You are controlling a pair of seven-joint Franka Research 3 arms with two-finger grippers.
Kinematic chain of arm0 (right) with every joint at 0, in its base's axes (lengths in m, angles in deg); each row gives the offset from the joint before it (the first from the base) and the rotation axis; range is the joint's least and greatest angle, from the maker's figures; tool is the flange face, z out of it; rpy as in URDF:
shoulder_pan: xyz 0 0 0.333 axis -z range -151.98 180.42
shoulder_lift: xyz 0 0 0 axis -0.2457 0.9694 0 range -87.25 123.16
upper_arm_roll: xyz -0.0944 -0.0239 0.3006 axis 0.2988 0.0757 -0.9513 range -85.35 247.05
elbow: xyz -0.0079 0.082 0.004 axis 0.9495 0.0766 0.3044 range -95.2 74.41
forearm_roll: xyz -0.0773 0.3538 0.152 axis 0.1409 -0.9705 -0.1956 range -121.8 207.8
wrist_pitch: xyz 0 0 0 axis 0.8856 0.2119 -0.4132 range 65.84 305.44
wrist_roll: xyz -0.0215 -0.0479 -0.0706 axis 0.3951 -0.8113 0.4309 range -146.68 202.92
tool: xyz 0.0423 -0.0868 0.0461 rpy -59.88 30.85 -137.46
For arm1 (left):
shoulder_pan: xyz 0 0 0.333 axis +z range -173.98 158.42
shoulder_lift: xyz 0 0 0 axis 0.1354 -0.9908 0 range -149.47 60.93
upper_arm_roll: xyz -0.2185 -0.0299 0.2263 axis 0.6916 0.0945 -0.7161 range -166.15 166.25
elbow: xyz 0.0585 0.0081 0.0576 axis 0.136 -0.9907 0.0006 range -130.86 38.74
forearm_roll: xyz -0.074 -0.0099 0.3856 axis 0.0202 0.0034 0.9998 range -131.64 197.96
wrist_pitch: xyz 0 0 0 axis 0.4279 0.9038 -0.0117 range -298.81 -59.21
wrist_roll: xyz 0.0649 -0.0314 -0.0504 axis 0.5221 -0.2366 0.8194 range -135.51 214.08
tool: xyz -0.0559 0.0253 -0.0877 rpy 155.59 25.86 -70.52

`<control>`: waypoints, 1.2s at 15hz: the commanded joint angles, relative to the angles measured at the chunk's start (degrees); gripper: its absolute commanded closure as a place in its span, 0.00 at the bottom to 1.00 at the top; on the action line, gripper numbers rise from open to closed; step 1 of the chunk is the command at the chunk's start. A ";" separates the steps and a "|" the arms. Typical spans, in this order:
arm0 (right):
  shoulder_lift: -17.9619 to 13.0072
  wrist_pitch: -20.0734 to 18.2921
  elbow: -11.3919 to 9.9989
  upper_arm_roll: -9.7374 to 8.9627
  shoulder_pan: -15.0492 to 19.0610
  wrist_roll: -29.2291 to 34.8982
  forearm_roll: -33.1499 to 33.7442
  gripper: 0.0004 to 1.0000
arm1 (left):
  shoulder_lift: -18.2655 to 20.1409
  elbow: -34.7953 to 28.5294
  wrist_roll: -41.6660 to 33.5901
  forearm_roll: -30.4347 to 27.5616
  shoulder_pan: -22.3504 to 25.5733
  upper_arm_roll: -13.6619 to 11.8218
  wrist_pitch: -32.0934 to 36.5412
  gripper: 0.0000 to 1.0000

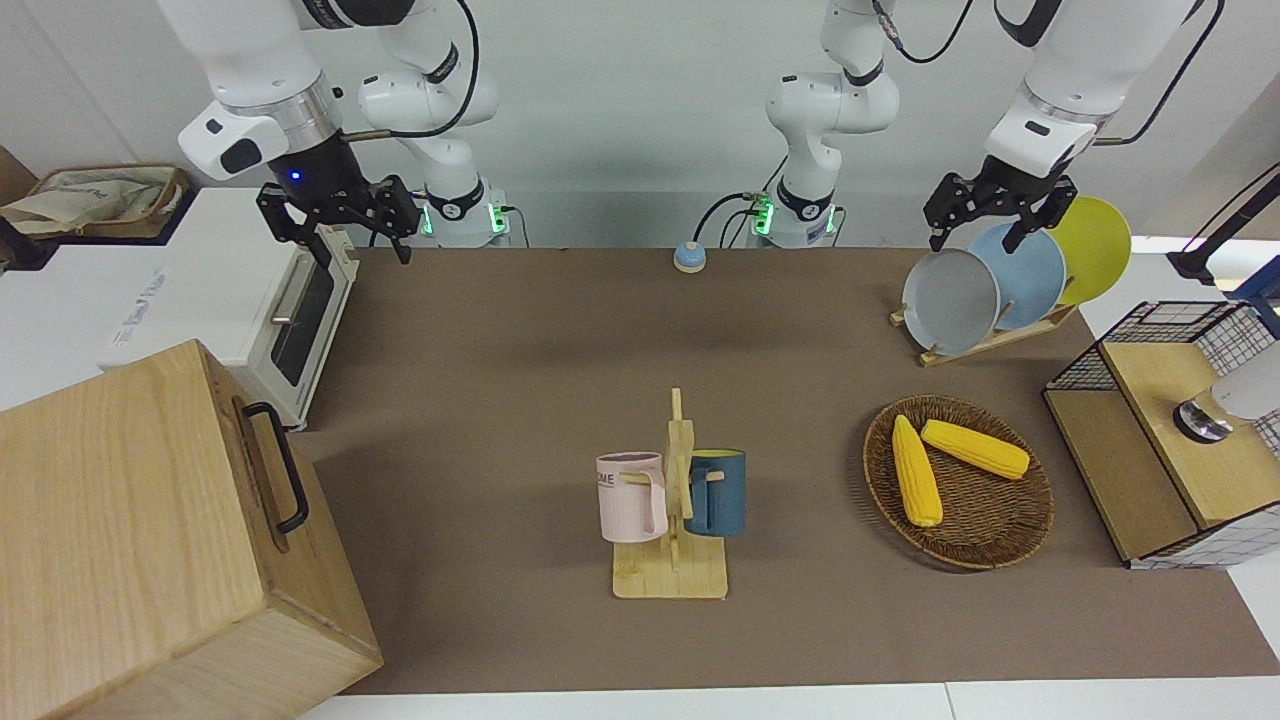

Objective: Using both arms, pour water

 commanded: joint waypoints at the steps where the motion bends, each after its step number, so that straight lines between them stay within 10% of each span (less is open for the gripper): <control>1: 0.27 0.52 -2.05 -0.27 -3.77 -0.69 0.98 0.01 | 0.23 0.35 -1.80 0.44 0.30 -0.33 -0.43 0.00; 5: 2.81 6.76 -5.30 -0.27 -8.70 -0.25 0.98 0.01 | -0.65 1.14 -7.24 0.27 3.80 -1.65 -2.44 0.00; 18: 15.47 33.03 -5.22 -0.45 -16.53 -0.51 0.45 0.01 | -6.71 1.14 -28.86 -4.04 23.49 -1.48 -14.75 0.00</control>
